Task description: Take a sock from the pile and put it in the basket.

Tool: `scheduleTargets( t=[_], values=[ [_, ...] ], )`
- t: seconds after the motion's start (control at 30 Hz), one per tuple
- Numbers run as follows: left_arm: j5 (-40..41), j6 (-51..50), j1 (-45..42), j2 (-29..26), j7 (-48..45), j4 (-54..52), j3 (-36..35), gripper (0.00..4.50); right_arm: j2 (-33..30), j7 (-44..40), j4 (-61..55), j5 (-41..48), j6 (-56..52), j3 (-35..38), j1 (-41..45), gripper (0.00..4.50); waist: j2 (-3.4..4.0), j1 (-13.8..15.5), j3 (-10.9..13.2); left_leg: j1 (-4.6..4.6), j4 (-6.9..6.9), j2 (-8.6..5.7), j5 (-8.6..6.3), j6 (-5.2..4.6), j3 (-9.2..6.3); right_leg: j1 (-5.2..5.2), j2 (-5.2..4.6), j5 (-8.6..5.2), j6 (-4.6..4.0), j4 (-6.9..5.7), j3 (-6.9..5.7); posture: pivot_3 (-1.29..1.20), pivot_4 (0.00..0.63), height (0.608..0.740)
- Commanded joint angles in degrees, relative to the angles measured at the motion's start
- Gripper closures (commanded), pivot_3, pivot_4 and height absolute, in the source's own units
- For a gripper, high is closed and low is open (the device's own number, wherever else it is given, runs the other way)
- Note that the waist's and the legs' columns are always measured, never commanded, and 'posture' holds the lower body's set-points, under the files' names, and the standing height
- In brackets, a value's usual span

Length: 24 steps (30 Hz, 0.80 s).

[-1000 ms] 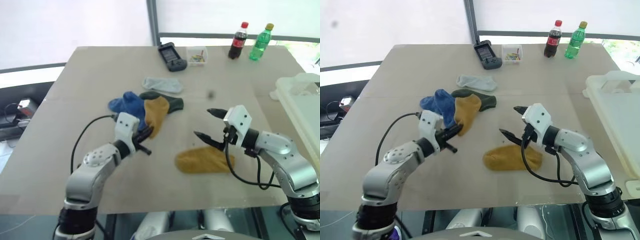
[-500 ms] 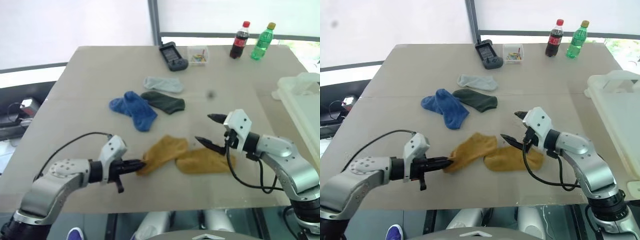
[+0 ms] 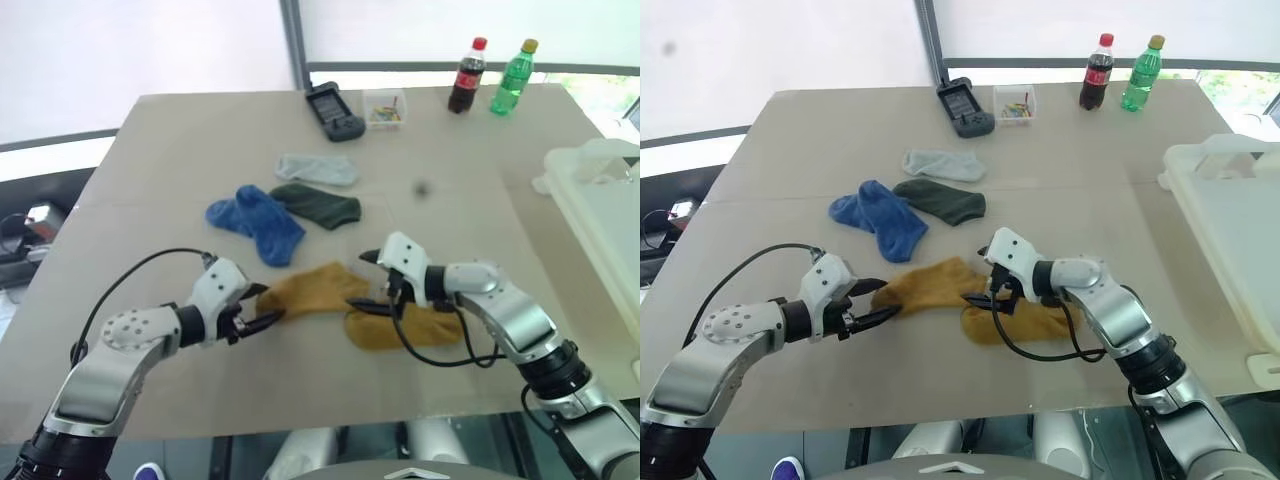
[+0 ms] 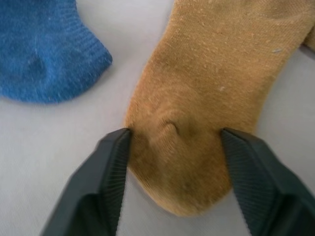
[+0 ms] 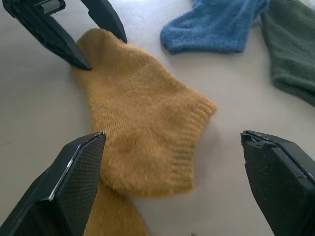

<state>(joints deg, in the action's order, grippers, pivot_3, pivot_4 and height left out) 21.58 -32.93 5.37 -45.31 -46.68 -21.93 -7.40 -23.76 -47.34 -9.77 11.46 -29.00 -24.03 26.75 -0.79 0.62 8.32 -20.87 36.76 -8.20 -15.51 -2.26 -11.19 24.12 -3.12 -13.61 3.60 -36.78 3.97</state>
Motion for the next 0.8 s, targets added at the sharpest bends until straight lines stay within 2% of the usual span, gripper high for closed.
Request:
scheduleTargets(
  t=[0.03,0.1,0.23,0.3,0.33,0.37,0.47,0.53,0.57,0.8],
  values=[
    [2.33,-3.77,1.08,1.02,2.75,-4.15,-3.09,1.67,1.34,-1.03,1.11,-0.47,-0.62,-1.33,1.42,0.0,0.0,0.02,0.0,0.0,0.0,0.0,0.0,0.0,0.0,0.0,-0.01,0.0,0.0,0.0,0.0,0.0,0.15,0.74],
    [1.12,-5.08,1.24,1.59,4.74,-4.72,-1.85,1.67,1.76,-1.24,2.96,-2.04,-0.4,-2.85,1.54,0.0,0.01,0.16,0.0,0.02,0.02,0.0,0.0,0.0,0.0,-0.02,-0.01,0.01,-0.01,-0.02,-0.01,0.0,0.15,0.74],
    [-1.53,-6.2,0.43,2.74,7.76,-4.08,1.32,1.61,3.03,-0.53,6.47,-4.55,0.64,-4.03,1.75,0.96,0.02,0.16,-0.01,0.11,0.04,0.0,0.0,0.01,0.01,-0.06,-0.01,0.06,-0.07,-0.04,-0.04,0.0,0.15,0.74],
    [-2.66,-5.64,-0.72,4.03,9.36,-3.21,2.6,2.2,3.55,-0.09,7.61,-5.62,1.55,-4.24,1.87,2.03,0.04,0.18,-0.04,0.17,0.04,0.0,0.01,0.02,0.03,-0.08,-0.01,0.08,-0.09,-0.06,-0.02,0.0,0.15,0.74],
    [-2.76,-5.72,-1.14,4.56,9.85,-2.94,2.89,2.25,3.77,0.01,7.89,-5.93,1.74,-4.19,1.9,2.16,0.04,0.15,-0.04,0.18,0.04,0.0,0.01,0.03,0.02,-0.08,0.0,0.08,-0.09,-0.07,-0.04,0.0,0.15,0.74],
    [-2.9,-5.52,-1.37,4.7,9.86,-2.8,3.13,2.64,3.87,0.01,7.95,-6.2,2.08,-4.16,1.95,2.53,0.05,0.15,-0.04,0.18,0.04,0.01,0.01,0.03,0.01,-0.08,0.01,0.1,-0.11,-0.08,-0.05,0.0,0.15,0.74],
    [-2.33,-4.74,-1.72,4.94,8.96,-2.93,2.86,3.41,4.15,-0.12,7.46,-6.0,1.83,-3.18,2.15,3.33,0.03,0.13,-0.06,0.2,0.04,0.03,0.02,0.05,0.01,-0.08,0.02,0.11,-0.13,-0.1,-0.05,0.0,0.15,0.74],
    [-1.76,-3.75,-1.65,4.28,7.59,-2.86,2.03,4.24,4.39,-0.12,6.21,-4.74,0.69,-1.51,2.35,4.19,0.03,0.1,-0.06,0.19,0.06,0.03,0.03,0.06,0.01,-0.08,0.02,0.12,-0.14,-0.12,-0.05,0.0,0.15,0.74],
    [-1.7,-3.2,-1.62,3.93,6.96,-2.66,1.77,4.5,4.44,-0.37,5.65,-3.97,0.04,-0.86,2.44,4.48,0.03,0.11,-0.05,0.19,0.06,0.03,0.03,0.06,0.01,-0.07,0.02,0.12,-0.14,-0.12,-0.05,0.0,0.15,0.74],
    [-2.78,-1.1,-1.92,2.98,5.34,-1.28,2.28,4.5,5.34,-2.68,5.51,-0.66,-4.8,0.28,2.46,4.48,0.04,0.09,-0.05,0.13,0.03,0.03,0.02,0.06,0.0,-0.07,0.03,0.12,-0.14,-0.06,-0.05,0.0,0.15,0.74]
  ],
)
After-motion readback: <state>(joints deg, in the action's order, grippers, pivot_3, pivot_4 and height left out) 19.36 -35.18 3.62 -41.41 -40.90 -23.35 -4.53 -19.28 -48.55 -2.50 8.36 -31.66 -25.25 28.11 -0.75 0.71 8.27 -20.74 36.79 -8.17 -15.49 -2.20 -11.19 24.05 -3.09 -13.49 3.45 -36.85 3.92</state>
